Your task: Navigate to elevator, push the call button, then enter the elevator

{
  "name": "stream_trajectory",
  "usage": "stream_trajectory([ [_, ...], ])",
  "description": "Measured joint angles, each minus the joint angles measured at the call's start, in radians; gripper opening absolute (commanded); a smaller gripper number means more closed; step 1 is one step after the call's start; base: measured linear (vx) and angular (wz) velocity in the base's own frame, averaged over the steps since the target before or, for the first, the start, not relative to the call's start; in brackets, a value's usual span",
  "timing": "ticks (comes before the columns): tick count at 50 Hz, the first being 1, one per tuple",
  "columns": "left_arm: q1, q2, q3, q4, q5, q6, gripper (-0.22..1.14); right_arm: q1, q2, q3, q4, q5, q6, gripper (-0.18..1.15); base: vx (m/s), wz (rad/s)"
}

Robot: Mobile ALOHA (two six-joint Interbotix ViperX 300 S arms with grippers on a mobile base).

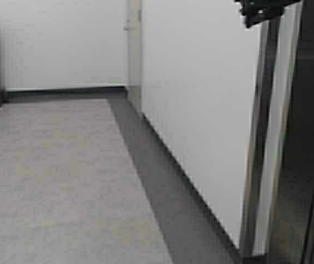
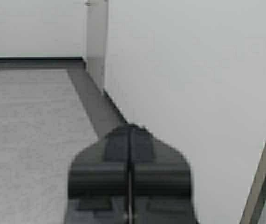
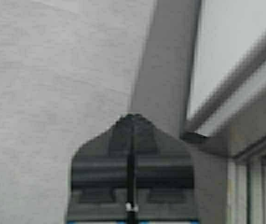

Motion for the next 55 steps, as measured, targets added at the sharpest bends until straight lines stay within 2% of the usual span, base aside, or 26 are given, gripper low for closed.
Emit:
stream_trajectory([
  [22,0.000,0.002,0.002,0.002,0.003,0.006,0.03,-0.011,-0.017,0.015,-0.006,0.034,0.000,0.06,0.54,-0.32],
  [41,-0.003,0.002,0.003,0.003,0.002,0.002,0.03,-0.015,-0.008,0.015,-0.008,0.025,0.000,0.06,0.46,-0.71],
  [55,-0.002,0.009,0.003,0.003,0.002,0.012,0.03,-0.017,0.017,-0.035,-0.008,-0.037,0.000,0.06,0.44,-0.64],
])
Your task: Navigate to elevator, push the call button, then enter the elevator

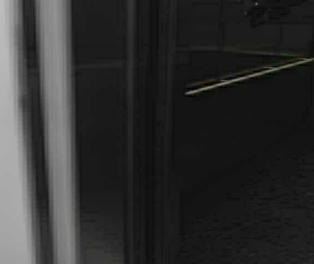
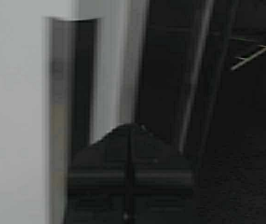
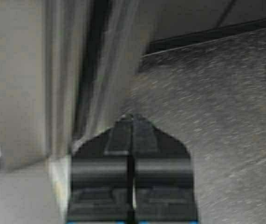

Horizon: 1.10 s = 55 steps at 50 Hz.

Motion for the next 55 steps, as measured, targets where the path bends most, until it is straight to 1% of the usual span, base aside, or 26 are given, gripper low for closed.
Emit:
stream_trajectory([
  [44,0.000,-0.006,-0.002,0.005,-0.006,-0.005,0.03,0.003,-0.008,-0.015,0.006,-0.020,0.002,0.06,0.47,-0.47],
  [55,0.000,-0.008,0.000,0.006,-0.006,-0.005,0.03,-0.002,-0.011,-0.017,0.006,-0.026,0.002,0.06,0.47,-0.32],
])
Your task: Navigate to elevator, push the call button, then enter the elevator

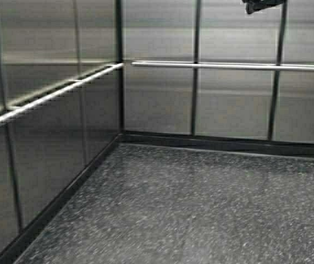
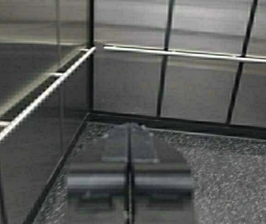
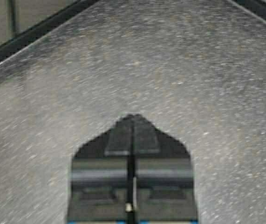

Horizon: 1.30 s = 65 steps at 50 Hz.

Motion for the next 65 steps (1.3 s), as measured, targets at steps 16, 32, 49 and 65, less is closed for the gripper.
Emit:
stream_trajectory([
  [16,0.000,-0.005,-0.005,0.002,-0.002,-0.005,0.03,0.005,-0.037,0.018,0.002,-0.006,0.000,0.06,0.50,-0.12],
  [32,-0.002,-0.012,-0.008,0.011,-0.017,-0.011,0.03,0.014,-0.026,0.014,0.002,-0.014,0.000,0.06,0.45,-0.16],
  [49,-0.014,-0.006,0.003,0.040,-0.020,-0.031,0.03,-0.014,0.041,0.023,0.000,-0.063,-0.009,0.06,0.40,-0.26],
  [65,-0.034,-0.061,-0.002,0.044,-0.021,-0.040,0.03,-0.015,-0.006,0.003,0.000,-0.091,-0.006,0.06,0.34,-0.04],
])
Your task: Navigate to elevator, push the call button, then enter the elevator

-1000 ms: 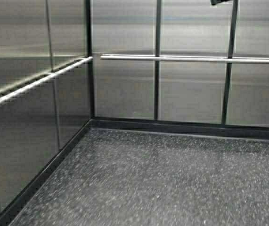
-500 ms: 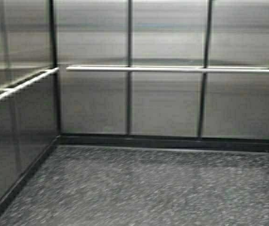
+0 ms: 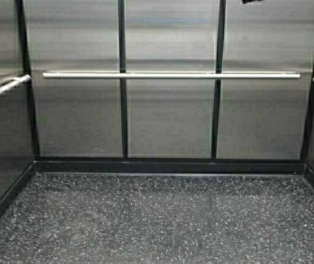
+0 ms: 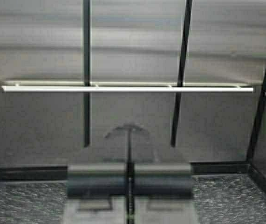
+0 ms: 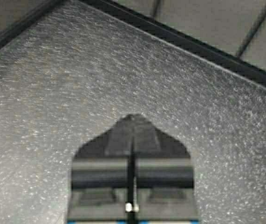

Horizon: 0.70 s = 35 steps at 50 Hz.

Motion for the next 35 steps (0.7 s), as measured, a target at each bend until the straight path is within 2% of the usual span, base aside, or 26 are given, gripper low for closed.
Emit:
stream_trajectory([
  [8,0.000,-0.081,0.017,0.000,0.020,0.014,0.03,0.026,-0.066,-0.002,0.002,0.000,-0.003,0.06,0.42,0.06],
  [18,0.002,0.009,0.014,-0.002,0.023,0.020,0.03,0.021,-0.028,0.011,0.002,0.003,0.000,0.06,0.45,0.10],
  [25,0.005,0.029,0.005,-0.011,0.011,0.014,0.03,0.021,-0.064,0.052,0.002,0.018,0.003,0.06,0.36,0.02],
  [35,0.008,0.058,-0.011,0.003,-0.031,-0.011,0.03,0.017,-0.087,0.069,0.003,0.077,0.003,0.06,0.43,-0.15],
])
